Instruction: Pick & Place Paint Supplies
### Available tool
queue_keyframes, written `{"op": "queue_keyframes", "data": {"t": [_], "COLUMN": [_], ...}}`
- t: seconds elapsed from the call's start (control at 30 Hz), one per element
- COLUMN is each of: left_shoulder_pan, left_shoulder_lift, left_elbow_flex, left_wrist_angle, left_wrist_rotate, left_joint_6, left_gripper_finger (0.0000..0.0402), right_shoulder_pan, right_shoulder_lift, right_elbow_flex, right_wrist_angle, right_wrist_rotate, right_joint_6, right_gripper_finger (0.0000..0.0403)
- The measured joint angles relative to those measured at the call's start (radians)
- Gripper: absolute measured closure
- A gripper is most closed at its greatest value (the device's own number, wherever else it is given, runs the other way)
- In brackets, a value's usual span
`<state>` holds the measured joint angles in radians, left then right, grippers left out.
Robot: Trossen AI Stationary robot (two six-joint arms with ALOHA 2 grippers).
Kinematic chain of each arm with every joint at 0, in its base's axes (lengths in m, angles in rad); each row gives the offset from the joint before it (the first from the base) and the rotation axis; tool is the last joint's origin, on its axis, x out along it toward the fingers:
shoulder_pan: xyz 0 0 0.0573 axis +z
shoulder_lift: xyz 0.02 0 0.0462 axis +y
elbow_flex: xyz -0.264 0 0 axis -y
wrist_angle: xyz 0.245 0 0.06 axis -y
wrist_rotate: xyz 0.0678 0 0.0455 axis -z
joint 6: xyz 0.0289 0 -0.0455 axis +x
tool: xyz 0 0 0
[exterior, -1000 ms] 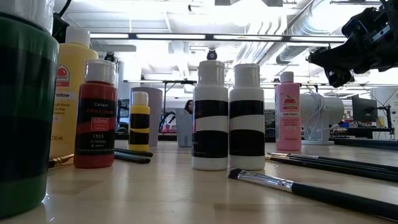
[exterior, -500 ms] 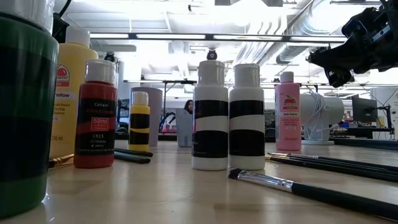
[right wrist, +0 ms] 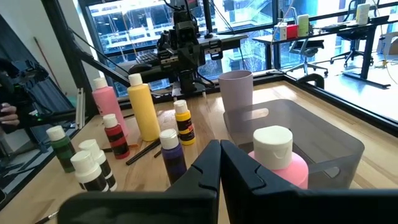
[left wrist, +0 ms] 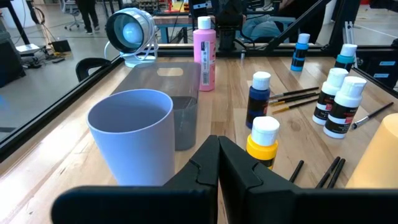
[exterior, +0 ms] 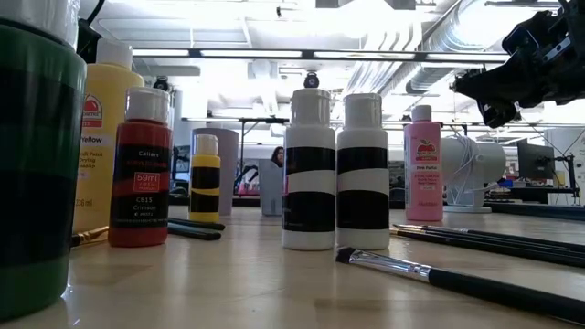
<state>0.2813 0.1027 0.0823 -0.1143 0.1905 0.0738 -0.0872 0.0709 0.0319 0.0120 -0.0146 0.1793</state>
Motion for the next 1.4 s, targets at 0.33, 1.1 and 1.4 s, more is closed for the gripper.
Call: {"op": "queue_keyframes", "data": {"t": [0.33,1.1,1.4], "left_shoulder_pan": [0.0,0.0,0.0], "left_shoulder_lift": [0.0,0.0,0.0], "left_elbow_flex": [0.0,0.0,0.0], "left_wrist_angle": [0.0,0.0,0.0], "left_wrist_rotate": [0.0,0.0,0.0], "left_joint_6": [0.0,-0.081,-0.079], "left_gripper_finger": [0.0402,0.0402,0.0402], "right_shoulder_pan": [0.0,0.0,0.0], "right_shoulder_lift": [0.0,0.0,0.0], "right_elbow_flex": [0.0,0.0,0.0], "right_wrist_angle": [0.0,-0.001,-0.001], "right_wrist_rotate": [-0.014,-0.014,-0.014], "right_joint_6": [0.0,0.0,0.0], "right_gripper_finger": [0.0401,0.0401,0.0401]}}
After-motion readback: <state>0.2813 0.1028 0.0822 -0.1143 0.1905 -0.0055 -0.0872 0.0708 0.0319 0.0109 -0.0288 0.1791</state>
